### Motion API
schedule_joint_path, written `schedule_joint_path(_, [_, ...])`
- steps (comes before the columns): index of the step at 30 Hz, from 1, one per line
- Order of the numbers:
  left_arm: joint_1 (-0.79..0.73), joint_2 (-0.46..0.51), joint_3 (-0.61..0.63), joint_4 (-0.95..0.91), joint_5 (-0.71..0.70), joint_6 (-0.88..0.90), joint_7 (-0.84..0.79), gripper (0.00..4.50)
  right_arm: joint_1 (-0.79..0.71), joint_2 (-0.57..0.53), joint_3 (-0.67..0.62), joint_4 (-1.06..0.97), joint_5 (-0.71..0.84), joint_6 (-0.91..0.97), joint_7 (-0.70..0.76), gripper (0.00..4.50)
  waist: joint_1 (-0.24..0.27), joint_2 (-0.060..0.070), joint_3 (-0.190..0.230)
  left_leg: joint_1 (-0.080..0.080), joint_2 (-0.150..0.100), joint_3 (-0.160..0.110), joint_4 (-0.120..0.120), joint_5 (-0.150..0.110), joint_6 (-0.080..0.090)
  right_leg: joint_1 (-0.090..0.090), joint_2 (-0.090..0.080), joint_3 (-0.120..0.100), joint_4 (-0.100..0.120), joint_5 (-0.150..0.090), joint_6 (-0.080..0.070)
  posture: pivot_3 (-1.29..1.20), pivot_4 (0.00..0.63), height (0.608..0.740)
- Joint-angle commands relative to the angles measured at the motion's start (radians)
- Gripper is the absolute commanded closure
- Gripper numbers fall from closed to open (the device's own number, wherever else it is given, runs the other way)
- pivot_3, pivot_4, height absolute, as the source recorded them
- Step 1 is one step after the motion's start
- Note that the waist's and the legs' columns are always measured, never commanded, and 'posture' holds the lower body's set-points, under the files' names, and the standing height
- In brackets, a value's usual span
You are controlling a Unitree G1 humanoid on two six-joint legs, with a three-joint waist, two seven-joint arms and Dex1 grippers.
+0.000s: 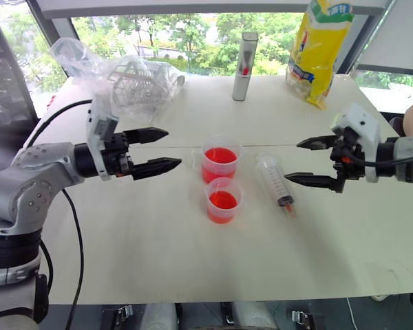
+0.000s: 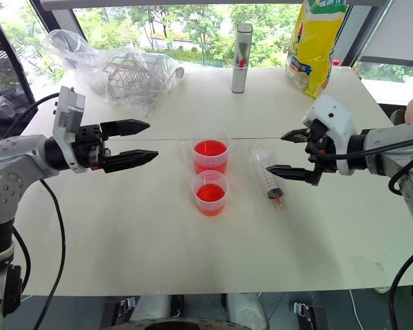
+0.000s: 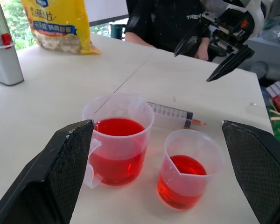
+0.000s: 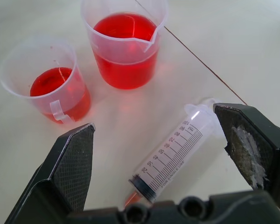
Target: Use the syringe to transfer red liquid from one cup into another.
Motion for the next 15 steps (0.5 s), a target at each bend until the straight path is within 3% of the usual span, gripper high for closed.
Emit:
schedule_joint_path(1, [-0.001, 0.005, 0.007, -0.011, 0.001, -0.020, -0.010, 0.00, 0.001, -0.021, -0.049, -0.037, 0.012, 0.014, -0.008, 0.04, 0.000, 0.000, 0.000, 0.000, 0.000, 0.000, 0.000, 0.000, 0.000, 0.000, 0.000, 0.000, 0.000, 0.000, 0.000, 0.00, 0.150, 0.740])
schedule_joint_path(8, [-0.002, 0.015, 0.009, -0.005, 0.007, -0.020, -0.022, 0.00, -0.005, -0.027, -0.055, -0.077, 0.039, 0.077, -0.029, 0.04, 0.000, 0.000, 0.000, 0.000, 0.000, 0.000, 0.000, 0.000, 0.000, 0.000, 0.000, 0.000, 0.000, 0.000, 0.000, 0.00, 0.150, 0.740])
schedule_joint_path(15, [-0.023, 0.008, -0.022, 0.022, 0.050, -0.046, -0.035, 0.00, -0.170, -0.003, 0.106, 0.016, -0.003, 0.262, -0.106, 0.04, -0.003, 0.000, 0.000, 0.001, 0.000, 0.000, 0.000, 0.000, 0.000, 0.000, 0.000, 0.000, 0.000, 0.000, 0.000, 0.00, 0.150, 0.740])
